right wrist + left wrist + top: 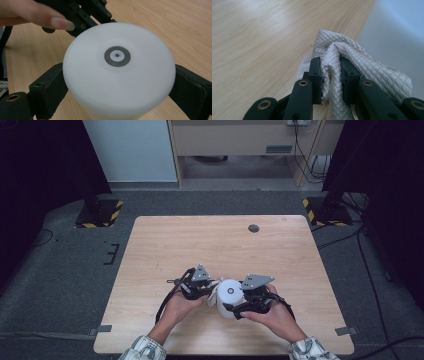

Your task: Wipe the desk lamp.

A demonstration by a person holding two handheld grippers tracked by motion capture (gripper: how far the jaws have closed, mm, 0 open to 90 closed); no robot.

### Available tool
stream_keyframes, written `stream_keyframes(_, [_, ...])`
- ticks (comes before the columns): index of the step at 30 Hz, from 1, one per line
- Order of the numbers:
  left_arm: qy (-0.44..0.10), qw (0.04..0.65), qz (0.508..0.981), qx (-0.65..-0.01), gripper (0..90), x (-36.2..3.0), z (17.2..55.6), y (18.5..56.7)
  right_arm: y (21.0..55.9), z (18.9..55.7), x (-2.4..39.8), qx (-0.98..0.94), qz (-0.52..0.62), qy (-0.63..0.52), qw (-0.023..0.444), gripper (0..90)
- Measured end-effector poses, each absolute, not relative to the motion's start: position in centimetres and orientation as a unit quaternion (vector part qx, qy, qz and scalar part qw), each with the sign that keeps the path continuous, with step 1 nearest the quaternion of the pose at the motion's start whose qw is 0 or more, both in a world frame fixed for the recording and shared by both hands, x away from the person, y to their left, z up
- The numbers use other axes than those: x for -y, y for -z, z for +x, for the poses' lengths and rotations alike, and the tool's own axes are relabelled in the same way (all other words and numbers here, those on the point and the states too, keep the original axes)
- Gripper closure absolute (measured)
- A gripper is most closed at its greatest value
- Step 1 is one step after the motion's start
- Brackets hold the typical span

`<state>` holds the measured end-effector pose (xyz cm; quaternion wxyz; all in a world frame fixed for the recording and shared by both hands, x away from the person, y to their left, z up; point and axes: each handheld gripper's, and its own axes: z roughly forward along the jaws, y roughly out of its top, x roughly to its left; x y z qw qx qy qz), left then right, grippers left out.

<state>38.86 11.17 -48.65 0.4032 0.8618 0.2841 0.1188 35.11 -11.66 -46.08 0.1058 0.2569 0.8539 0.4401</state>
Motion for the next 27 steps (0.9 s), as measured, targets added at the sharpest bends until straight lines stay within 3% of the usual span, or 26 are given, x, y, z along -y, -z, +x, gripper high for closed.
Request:
stream_keyframes(7, [-0.114,0.402,0.862,-0.287,73.6,-11.9,38.0,49.2,46.1,35.2,11.5,-0.852,0.259,-0.441,0.109,9.0])
stream_keyframes(15, [-0.123,0.425,0.853,-0.276,73.5,-12.8,36.5,47.0,46.1,35.2,11.5,-0.852,0.260,-0.440,0.110,9.1])
stream_keyframes(27, [-0.128,0.426,0.855,-0.269,73.5,-11.1,39.7,45.2,46.1,34.9,11.2,-0.854,0.254,-0.442,0.105,9.1])
